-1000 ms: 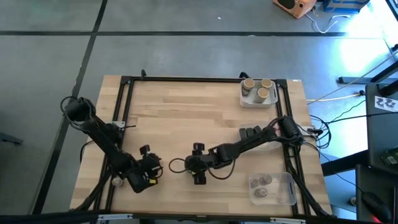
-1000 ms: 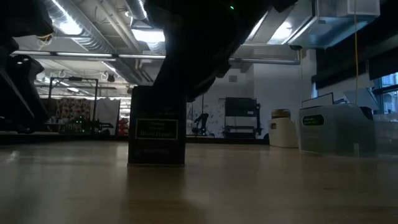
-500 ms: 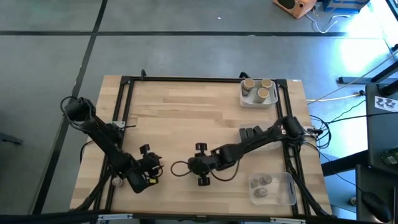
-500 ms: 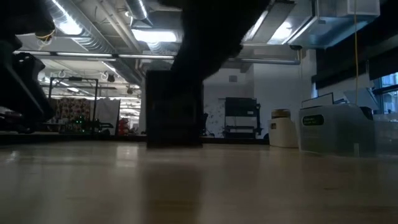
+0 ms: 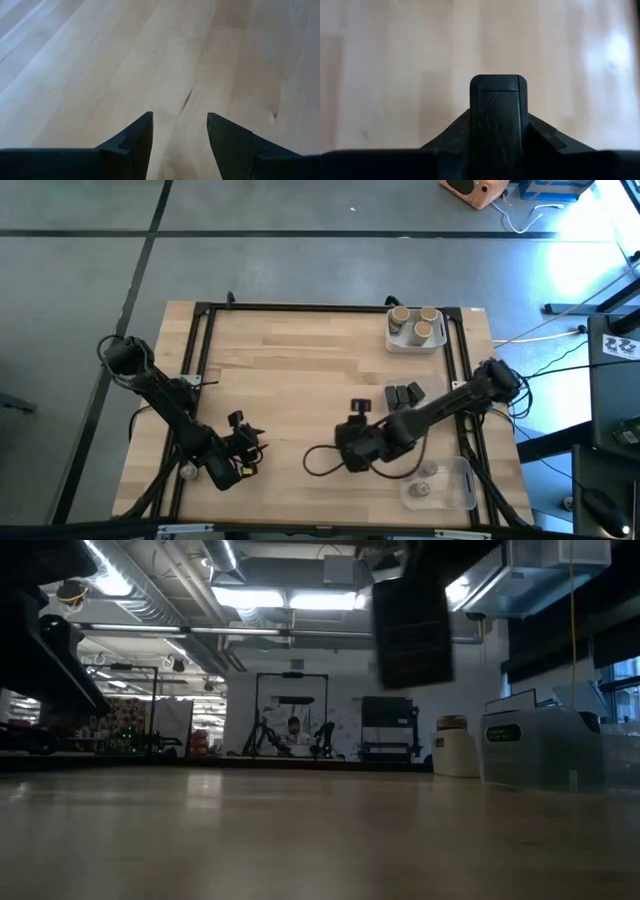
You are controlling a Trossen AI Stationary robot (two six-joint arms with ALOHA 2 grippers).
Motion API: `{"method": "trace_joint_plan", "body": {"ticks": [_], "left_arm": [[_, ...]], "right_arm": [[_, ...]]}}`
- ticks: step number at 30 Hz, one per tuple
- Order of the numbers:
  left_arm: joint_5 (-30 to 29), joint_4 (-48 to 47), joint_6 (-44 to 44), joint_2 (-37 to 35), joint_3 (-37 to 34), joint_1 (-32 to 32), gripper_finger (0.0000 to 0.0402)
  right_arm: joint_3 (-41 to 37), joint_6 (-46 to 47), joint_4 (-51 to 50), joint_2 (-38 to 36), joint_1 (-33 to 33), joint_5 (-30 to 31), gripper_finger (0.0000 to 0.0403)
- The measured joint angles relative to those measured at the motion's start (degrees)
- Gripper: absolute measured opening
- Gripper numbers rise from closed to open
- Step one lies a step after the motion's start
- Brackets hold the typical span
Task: Sort spices by type
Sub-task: Put the black seasoning container into the top transparent bin
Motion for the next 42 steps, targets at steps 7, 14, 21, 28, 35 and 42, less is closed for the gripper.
{"method": "trace_joint_plan", "body": {"ticks": [7, 14, 21, 28, 35, 42], "left_arm": [[0.0, 0.0, 0.1, 0.0, 0.0, 0.0, 0.0170], [-0.1, 0.0, 0.2, 0.0, 0.0, 0.4, 0.0170], [-0.1, 0.0, 0.2, 0.0, 0.0, 0.4, 0.0170], [-0.2, -0.1, 0.6, 0.0, 0.0, 1.2, 0.0170], [-0.2, 0.0, 2.1, 0.0, 0.0, 3.4, 0.0170], [-0.2, 0.1, 2.0, 0.0, 0.0, 4.6, 0.0170]], "right_arm": [[-4.2, 8.0, -7.2, -7.4, 1.7, 3.1, 0.0124], [-17.5, 16.7, -7.4, -20.2, 1.7, 2.1, 0.0124], [-28.9, 25.7, -7.4, -33.2, 2.7, 1.2, 0.0124], [-36.4, 33.0, -7.3, -39.8, 6.7, 1.3, 0.0124], [-43.3, 35.9, -5.7, -39.9, 7.7, 2.3, 0.0127], [-48.9, 35.7, 1.3, -39.9, 7.7, 4.2, 0.0127]]}}
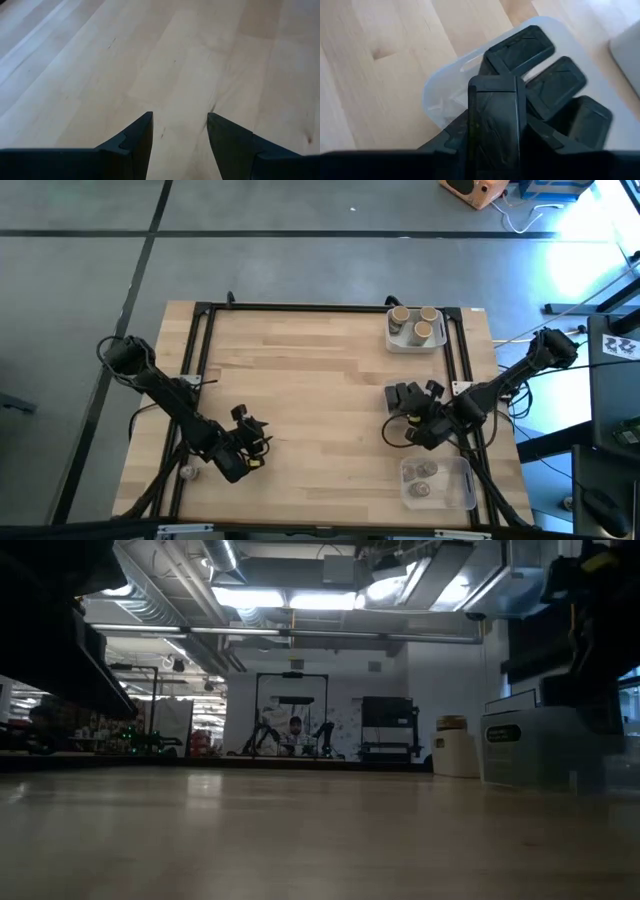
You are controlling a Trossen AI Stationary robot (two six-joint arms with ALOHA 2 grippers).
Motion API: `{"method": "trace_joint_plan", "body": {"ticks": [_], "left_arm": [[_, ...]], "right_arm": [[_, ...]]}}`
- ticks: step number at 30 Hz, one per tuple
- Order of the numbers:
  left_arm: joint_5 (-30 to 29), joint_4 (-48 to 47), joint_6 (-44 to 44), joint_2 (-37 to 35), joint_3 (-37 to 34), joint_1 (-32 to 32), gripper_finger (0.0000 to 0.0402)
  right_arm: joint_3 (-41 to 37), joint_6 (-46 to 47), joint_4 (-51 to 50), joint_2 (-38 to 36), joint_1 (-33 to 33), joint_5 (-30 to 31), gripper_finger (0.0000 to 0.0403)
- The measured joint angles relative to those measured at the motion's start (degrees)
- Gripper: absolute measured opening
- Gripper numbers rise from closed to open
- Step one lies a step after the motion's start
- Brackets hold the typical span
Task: Sort spices by type
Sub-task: Put the black seasoning container into the top transparent bin
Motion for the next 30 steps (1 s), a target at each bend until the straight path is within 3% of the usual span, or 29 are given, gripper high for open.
{"method": "trace_joint_plan", "body": {"ticks": [15, 26, 30], "left_arm": [[0.0, 1.4, 1.5, 0.0, 0.0, 0.3, 0.0170], [0.2, 1.3, 0.8, 0.0, 0.0, 0.3, 0.0170], [0.3, 1.3, 1.0, 0.0, 0.0, 1.1, 0.0175]], "right_arm": [[-8.4, -1.2, 14.3, 0.0, -0.1, 1.1, 0.0130], [-8.4, 1.8, 14.9, 0.0, -0.1, -1.2, 0.0201], [-4.9, 1.8, 10.4, 0.0, -0.1, -3.4, 0.0227]]}}
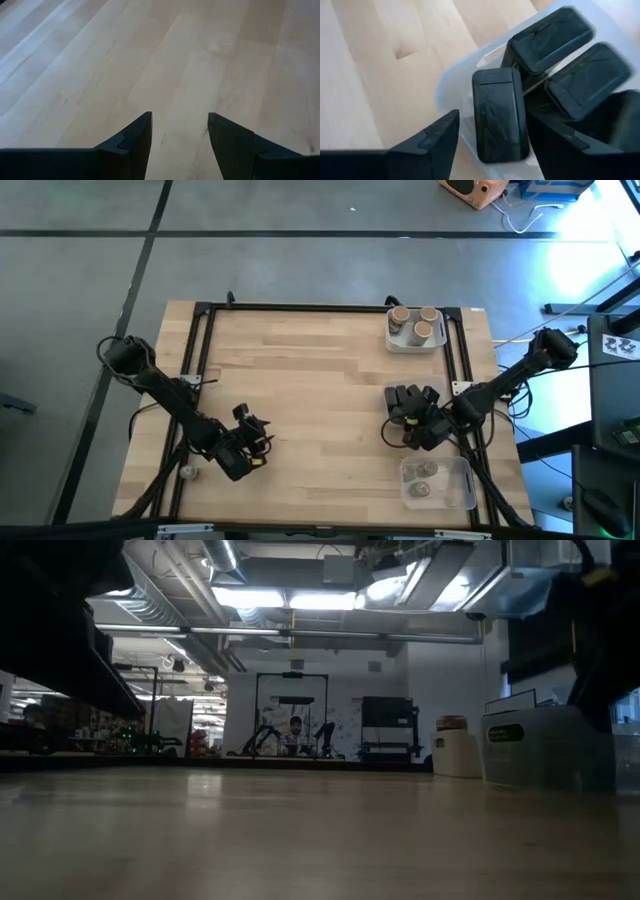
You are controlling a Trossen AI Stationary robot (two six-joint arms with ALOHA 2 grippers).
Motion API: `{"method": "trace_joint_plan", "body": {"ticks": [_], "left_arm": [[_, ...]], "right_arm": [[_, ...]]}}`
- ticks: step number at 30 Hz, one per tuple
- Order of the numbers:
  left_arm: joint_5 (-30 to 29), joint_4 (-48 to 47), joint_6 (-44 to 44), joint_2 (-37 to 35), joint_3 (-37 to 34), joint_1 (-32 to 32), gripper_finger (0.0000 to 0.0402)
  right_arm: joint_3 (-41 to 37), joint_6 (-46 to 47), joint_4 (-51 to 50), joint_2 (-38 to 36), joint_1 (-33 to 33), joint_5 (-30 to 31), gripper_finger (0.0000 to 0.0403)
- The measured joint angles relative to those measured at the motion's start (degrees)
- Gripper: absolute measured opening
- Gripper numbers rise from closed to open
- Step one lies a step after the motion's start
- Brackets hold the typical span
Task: Sort spices by type
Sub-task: Put the black seasoning container into the top transparent bin, then put the transparent seasoning bottle into the bottom transparent bin
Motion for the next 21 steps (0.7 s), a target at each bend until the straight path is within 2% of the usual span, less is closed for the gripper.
{"method": "trace_joint_plan", "body": {"ticks": [5, 9, 11, 16, 21], "left_arm": [[0.9, 0.0, 1.6, 0.0, 0.0, 1.3, 0.0211], [5.1, 2.3, 5.9, 0.0, 0.0, 3.4, 0.0248], [8.3, 4.9, 10.4, -0.4, 0.2, 4.7, 0.0263], [18.0, 4.5, 19.0, -2.5, 4.6, 5.5, 0.0283], [27.0, -5.1, 22.2, -4.2, 12.4, 3.0, 0.0284]], "right_arm": [[10.0, 0.0, -12.9, 0.0, 0.0, -0.3, 0.0244], [17.5, -2.0, -17.4, 0.0, 0.0, 3.2, 0.0245], [19.6, -5.6, -14.5, 0.0, 0.0, 6.1, 0.0245], [20.1, -16.6, 0.1, 0.8, 0.0, 11.2, 0.0245], [20.1, -25.9, 10.8, 5.5, 0.0, 14.1, 0.0246]]}}
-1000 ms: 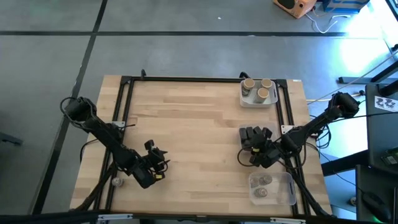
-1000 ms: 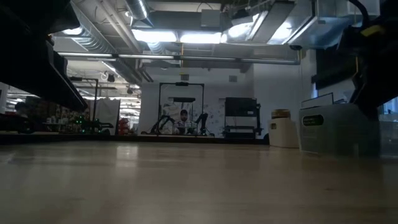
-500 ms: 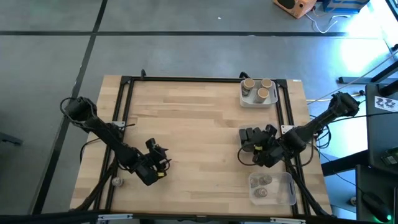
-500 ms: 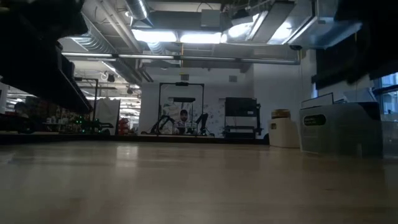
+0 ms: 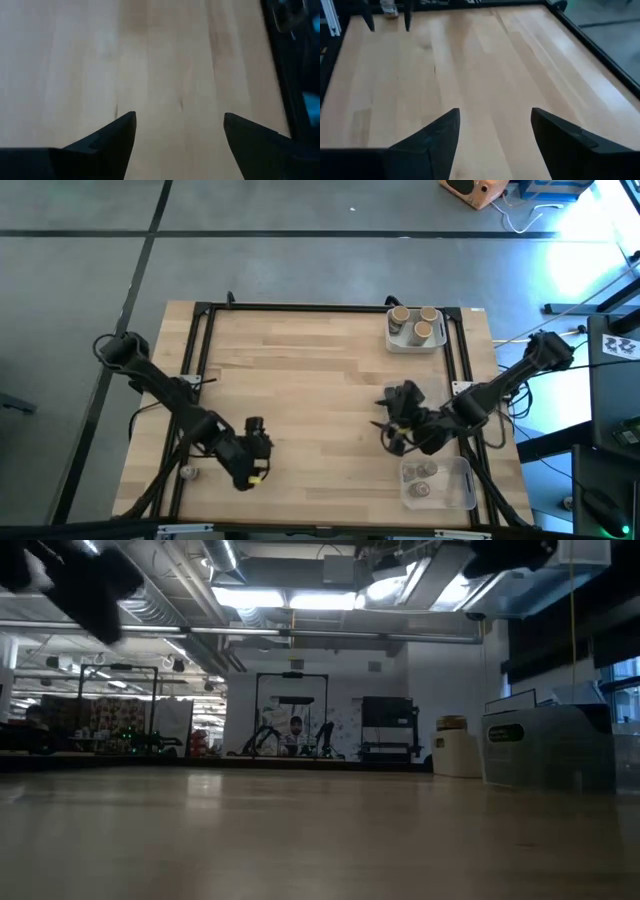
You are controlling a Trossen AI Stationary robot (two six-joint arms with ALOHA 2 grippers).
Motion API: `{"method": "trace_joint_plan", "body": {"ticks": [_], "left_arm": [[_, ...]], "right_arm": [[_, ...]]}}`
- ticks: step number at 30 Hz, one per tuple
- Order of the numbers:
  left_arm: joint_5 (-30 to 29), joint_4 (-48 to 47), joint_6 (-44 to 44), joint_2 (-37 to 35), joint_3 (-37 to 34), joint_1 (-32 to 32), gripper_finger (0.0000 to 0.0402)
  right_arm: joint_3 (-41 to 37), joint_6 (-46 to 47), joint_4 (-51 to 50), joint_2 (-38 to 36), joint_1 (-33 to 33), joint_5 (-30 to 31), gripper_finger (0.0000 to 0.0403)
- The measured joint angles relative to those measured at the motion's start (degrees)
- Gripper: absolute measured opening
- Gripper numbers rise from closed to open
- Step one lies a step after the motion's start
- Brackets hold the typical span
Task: Sort spices by type
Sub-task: Put the transparent seasoning bottle into the bottom transparent bin
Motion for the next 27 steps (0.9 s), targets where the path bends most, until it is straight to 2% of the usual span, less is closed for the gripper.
{"method": "trace_joint_plan", "body": {"ticks": [7, 11, 18, 23, 27], "left_arm": [[6.3, -23.0, -6.6, 0.0, 8.1, -5.5, 0.0285], [10.5, -29.7, -11.9, 0.0, 8.4, -9.0, 0.0285], [19.3, -35.0, -22.5, 0.1, 8.4, -15.8, 0.0285], [20.0, -34.6, -31.0, 0.1, 7.0, -20.0, 0.0285], [22.6, -33.2, -34.4, 0.3, 5.0, -21.2, 0.0285]], "right_arm": [[0.0, -3.0, 9.5, 9.8, 0.0, 6.7, 0.0246], [-0.1, -3.0, 13.6, 14.9, -0.5, 8.8, 0.0246], [-0.1, -2.4, 16.1, 18.8, -2.7, 8.2, 0.0246], [-0.1, -2.4, 18.2, 19.1, -3.4, 8.1, 0.0246], [-0.1, -2.6, 18.1, 19.1, -3.4, 7.2, 0.0246]]}}
